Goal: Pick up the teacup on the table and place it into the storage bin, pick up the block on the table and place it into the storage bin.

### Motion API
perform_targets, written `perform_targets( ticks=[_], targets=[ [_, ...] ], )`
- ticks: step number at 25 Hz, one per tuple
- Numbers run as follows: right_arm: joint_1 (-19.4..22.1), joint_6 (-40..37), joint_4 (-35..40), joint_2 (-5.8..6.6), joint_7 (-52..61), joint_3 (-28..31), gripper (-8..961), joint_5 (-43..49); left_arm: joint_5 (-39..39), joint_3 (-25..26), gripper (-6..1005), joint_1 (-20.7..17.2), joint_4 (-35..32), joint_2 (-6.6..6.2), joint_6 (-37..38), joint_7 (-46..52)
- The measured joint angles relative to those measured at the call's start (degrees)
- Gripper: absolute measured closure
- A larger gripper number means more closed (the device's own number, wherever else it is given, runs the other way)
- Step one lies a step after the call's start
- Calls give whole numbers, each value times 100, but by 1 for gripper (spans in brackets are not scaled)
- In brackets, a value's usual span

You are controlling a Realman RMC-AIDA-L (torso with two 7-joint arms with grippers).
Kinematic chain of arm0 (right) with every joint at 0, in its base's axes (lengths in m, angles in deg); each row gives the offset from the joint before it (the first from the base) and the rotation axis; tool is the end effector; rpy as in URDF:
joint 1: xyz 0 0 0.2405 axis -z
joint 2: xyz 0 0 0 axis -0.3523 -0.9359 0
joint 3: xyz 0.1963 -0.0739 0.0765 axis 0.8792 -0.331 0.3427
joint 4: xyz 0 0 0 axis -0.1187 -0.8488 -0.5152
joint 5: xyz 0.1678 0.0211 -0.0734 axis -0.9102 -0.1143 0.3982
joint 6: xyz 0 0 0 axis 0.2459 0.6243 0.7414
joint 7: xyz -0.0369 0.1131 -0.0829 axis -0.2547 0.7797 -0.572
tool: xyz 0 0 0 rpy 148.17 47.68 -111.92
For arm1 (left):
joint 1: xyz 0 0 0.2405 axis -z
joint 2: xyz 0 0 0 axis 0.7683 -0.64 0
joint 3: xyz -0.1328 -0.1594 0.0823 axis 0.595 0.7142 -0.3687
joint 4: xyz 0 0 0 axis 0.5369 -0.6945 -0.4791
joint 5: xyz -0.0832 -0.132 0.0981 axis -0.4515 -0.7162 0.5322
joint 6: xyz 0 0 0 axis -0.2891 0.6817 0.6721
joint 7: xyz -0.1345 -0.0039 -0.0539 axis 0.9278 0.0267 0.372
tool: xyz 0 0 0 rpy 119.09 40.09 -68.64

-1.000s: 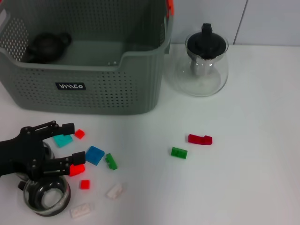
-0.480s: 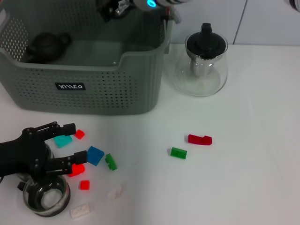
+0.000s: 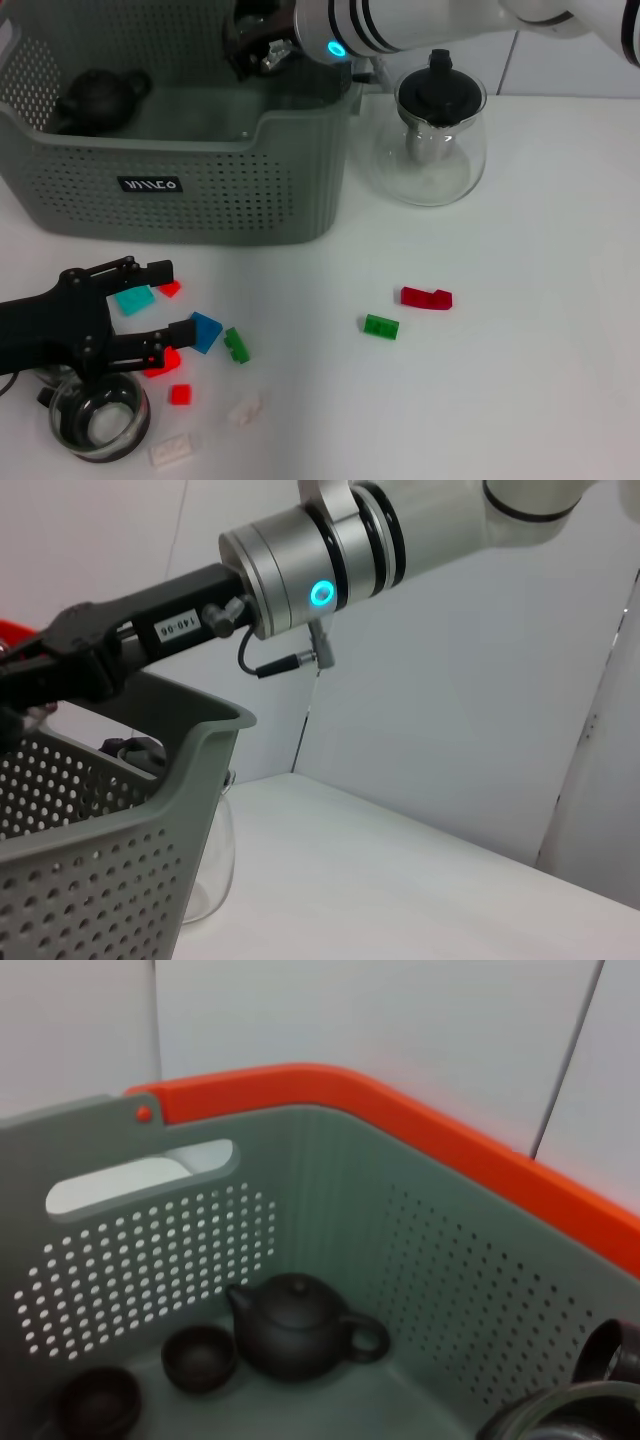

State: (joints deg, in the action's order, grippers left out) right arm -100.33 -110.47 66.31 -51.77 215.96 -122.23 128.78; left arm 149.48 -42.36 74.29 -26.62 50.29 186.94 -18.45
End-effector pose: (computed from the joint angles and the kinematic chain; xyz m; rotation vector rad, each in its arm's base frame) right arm 0.0133 0.4277 -0.0888 -2.4936 0.4893 0.1605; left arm -0.2621 0.2294 0.0517 -2.6592 -0.6426 -0.8764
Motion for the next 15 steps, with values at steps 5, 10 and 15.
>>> perform_targets(
  ticks=[5, 10, 15],
  targets=[
    [66, -180, 8, 0, 4, -15, 896, -15, 0, 0, 126, -8, 15, 3, -5, 0],
    [110, -369, 42, 17, 27, -9, 896, -25, 0, 0, 126, -16, 65, 10, -5, -18],
    [162, -412, 42, 28, 45, 3, 896, -31, 0, 4, 125, -18, 73, 9, -9, -28]
  ],
)
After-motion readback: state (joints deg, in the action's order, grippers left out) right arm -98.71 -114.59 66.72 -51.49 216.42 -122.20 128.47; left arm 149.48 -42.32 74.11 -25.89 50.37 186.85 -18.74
